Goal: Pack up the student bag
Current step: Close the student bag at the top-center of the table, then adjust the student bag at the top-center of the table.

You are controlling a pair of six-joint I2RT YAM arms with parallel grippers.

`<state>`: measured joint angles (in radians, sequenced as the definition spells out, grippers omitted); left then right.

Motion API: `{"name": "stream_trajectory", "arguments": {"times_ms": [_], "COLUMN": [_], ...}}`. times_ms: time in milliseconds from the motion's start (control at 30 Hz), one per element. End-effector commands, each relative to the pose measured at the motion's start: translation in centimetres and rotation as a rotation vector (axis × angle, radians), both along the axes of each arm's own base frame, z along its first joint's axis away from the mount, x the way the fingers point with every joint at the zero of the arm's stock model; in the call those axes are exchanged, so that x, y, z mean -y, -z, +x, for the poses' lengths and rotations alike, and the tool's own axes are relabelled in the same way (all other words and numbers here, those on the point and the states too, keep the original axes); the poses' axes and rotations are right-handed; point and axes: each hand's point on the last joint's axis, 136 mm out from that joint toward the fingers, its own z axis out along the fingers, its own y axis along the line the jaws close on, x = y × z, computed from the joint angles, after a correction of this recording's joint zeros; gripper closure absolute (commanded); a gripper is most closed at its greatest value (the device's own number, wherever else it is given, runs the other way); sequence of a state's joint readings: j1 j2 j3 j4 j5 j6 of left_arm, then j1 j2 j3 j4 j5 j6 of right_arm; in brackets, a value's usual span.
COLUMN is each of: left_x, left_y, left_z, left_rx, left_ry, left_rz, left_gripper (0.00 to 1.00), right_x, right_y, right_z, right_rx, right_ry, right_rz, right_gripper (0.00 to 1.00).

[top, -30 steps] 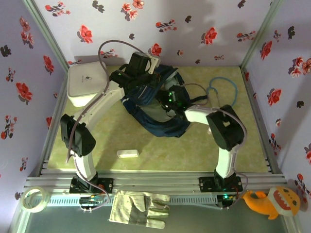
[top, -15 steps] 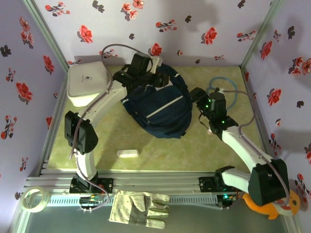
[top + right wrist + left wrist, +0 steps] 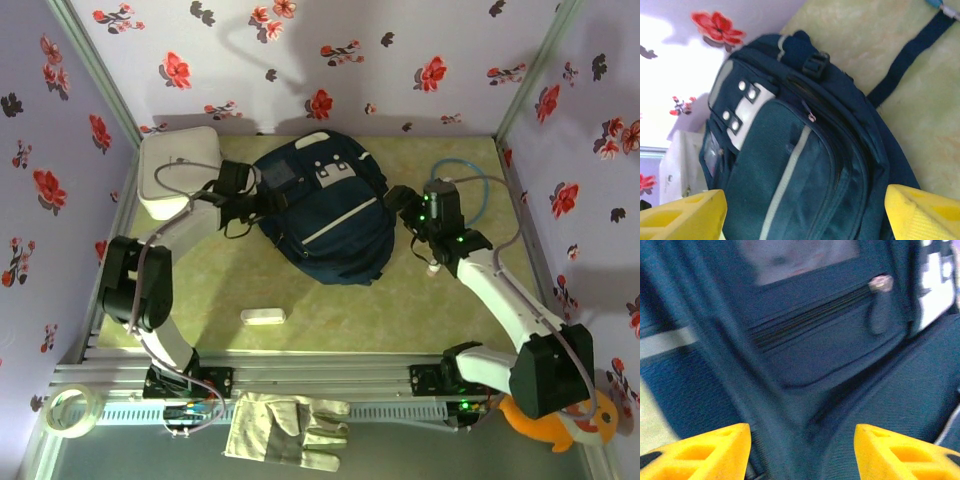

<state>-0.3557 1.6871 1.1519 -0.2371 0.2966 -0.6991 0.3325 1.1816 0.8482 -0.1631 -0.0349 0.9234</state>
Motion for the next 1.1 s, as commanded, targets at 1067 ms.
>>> {"name": "stream_trajectory", "arguments": {"times_ms": [1067], "left_x": [0.0], "left_y": [3.4], "left_z": [-0.6], "left_rx": [-0.076], "left_ry": [-0.087], "left_rz": [-0.17], "left_gripper": [0.63], "right_x": [-7.4], "right_y": [7.1], "right_z": [0.6], "right_rx": [-0.155], "right_ry": [-0.174], "right_rz": [0.061], "right_gripper": [0.31]}}
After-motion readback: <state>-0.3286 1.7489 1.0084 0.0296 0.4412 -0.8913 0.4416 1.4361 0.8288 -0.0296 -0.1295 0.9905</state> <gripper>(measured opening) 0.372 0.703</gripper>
